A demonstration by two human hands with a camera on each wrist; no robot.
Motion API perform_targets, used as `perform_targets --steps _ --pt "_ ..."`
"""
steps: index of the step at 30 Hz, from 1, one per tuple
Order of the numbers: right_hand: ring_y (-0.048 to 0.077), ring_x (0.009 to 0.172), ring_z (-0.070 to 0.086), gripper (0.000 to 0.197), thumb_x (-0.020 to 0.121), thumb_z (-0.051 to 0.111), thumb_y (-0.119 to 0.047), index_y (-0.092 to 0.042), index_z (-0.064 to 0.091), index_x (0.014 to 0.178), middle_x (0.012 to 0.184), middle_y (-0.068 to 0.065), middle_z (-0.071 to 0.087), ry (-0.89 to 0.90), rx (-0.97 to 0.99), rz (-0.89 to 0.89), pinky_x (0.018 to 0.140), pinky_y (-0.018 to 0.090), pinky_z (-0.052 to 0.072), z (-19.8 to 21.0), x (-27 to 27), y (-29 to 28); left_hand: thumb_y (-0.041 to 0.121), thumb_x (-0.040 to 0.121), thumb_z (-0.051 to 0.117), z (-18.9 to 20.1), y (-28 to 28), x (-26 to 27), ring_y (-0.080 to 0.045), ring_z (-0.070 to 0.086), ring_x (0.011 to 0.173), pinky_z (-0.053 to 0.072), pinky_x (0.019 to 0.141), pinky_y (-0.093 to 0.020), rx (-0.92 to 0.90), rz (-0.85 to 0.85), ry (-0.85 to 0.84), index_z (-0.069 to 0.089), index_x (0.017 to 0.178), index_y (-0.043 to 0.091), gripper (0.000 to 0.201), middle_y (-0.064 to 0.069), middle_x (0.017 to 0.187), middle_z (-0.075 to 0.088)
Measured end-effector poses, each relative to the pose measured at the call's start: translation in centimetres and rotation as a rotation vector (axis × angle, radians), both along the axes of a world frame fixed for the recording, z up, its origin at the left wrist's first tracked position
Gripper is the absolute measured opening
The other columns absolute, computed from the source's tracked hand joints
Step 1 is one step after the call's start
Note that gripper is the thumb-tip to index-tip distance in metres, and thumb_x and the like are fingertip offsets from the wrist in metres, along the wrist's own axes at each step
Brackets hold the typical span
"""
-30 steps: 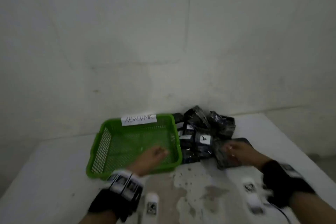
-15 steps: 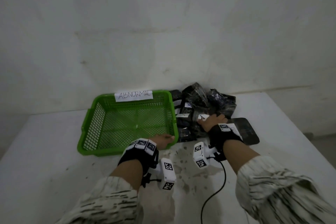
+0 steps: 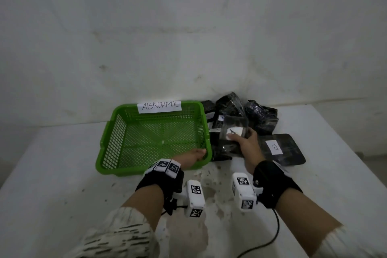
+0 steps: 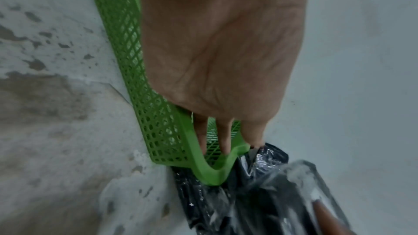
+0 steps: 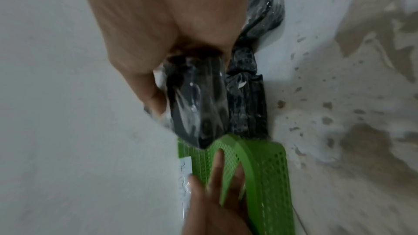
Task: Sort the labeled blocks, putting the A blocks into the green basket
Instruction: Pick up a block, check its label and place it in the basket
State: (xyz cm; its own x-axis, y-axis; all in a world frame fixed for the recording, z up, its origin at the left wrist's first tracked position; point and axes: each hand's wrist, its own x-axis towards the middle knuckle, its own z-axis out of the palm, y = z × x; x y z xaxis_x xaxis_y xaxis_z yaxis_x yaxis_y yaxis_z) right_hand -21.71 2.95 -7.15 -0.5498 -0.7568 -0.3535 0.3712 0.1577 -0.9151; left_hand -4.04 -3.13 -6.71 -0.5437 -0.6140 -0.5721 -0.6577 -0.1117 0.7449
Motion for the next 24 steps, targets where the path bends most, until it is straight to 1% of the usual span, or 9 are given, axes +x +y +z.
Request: perform_targets --steps 2,4,7,10,12,14,18,22,24 --pt "0.022 0.083 0.067 0.052 0.081 0.068 0.003 -0.008 0.047 0.127 0.109 0.011 0.066 -0.027 -0.006 0.19 0.064 0.03 0.058 0.7 2.2 1.1 0.044 0.1 0.021 0.2 0.2 0.4 -0.03 0.042 0.129 0.029 0.108 -0.04 0.069 0.204 0.195 0.038 0.141 0.018 0.051 -0.012 0.141 0.044" --pt "0.019 0.081 0.067 0.049 0.08 0.066 0.008 -0.007 0.05 0.124 0.1 0.008 0.068 -0.022 -0.007 0.323 0.068 0.029 0.056 1.0 4.4 1.6 0.047 0.099 0.02 0.8 0.4 1.1 -0.031 0.046 0.124 0.034 0.102 -0.043 0.143 0.362 0.402 0.045 0.133 0.021 0.05 -0.014 0.134 0.05" --pt "0.017 0.087 0.065 0.046 0.082 0.063 0.008 -0.011 0.05 0.122 0.101 0.007 0.067 0.005 0.01 0.417 0.076 0.029 0.053 1.3 7.0 1.9 0.04 0.097 0.038 1.6 0.6 2.4 -0.027 0.057 0.104 0.044 0.095 -0.041 0.184 0.439 0.579 0.053 0.116 0.021 0.032 -0.014 0.119 0.059" --pt "0.017 0.102 0.064 0.03 0.092 0.062 -0.017 -0.019 0.055 0.121 0.112 0.002 0.068 0.033 0.051 0.487 0.087 0.035 0.051 1.7 9.2 2.1 0.019 0.095 0.049 1.5 1.1 3.9 -0.02 0.062 0.089 0.051 0.083 -0.032 0.161 0.469 0.647 0.045 0.131 0.012 0.037 -0.017 0.117 0.058" --pt "0.017 0.111 0.062 0.035 0.095 0.055 -0.039 -0.022 0.056 0.124 0.12 0.0 0.067 0.053 0.075 0.495 0.097 0.042 0.049 2.2 10.3 2.1 0.017 0.095 0.05 1.1 1.4 4.8 -0.023 0.062 0.092 0.05 0.086 -0.035 0.162 0.487 0.683 0.042 0.136 0.012 0.042 -0.017 0.119 0.058" --pt "0.016 0.11 0.062 0.043 0.095 0.048 -0.049 -0.02 0.057 0.125 0.121 0.0 0.066 0.115 0.087 0.482 0.093 0.039 0.051 2.6 11.1 2.1 0.015 0.096 0.048 0.9 1.9 5.5 -0.021 0.063 0.094 0.051 0.085 -0.032 0.204 0.514 0.747 0.04 0.137 0.012 0.042 -0.015 0.116 0.06" --pt "0.008 0.097 0.063 0.041 0.098 0.044 -0.044 -0.015 0.057 0.124 0.117 0.001 0.065 0.18 0.053 0.455 0.07 0.023 0.047 3.3 12.1 2.3 0.007 0.096 0.043 0.8 2.6 6.5 -0.017 0.063 0.092 0.054 0.076 -0.027 0.279 0.558 0.833 0.038 0.138 0.014 0.043 -0.006 0.106 0.062" --pt "0.006 0.099 0.062 0.04 0.099 0.043 -0.042 -0.017 0.053 0.128 0.118 -0.001 0.064 0.167 0.041 0.495 0.074 0.023 0.049 3.5 12.4 2.4 0.007 0.096 0.044 1.0 3.1 6.8 -0.016 0.062 0.09 0.054 0.073 -0.025 0.214 0.597 0.83 0.04 0.138 0.014 0.043 -0.011 0.117 0.06" --pt "0.009 0.103 0.063 0.037 0.099 0.048 -0.036 -0.017 0.05 0.13 0.119 -0.002 0.064 0.127 0.015 0.523 0.085 0.028 0.052 3.6 12.3 2.5 0.01 0.097 0.045 1.3 3.2 6.6 -0.016 0.062 0.093 0.054 0.076 -0.026 0.186 0.623 0.844 0.039 0.139 0.014 0.043 -0.015 0.127 0.056"
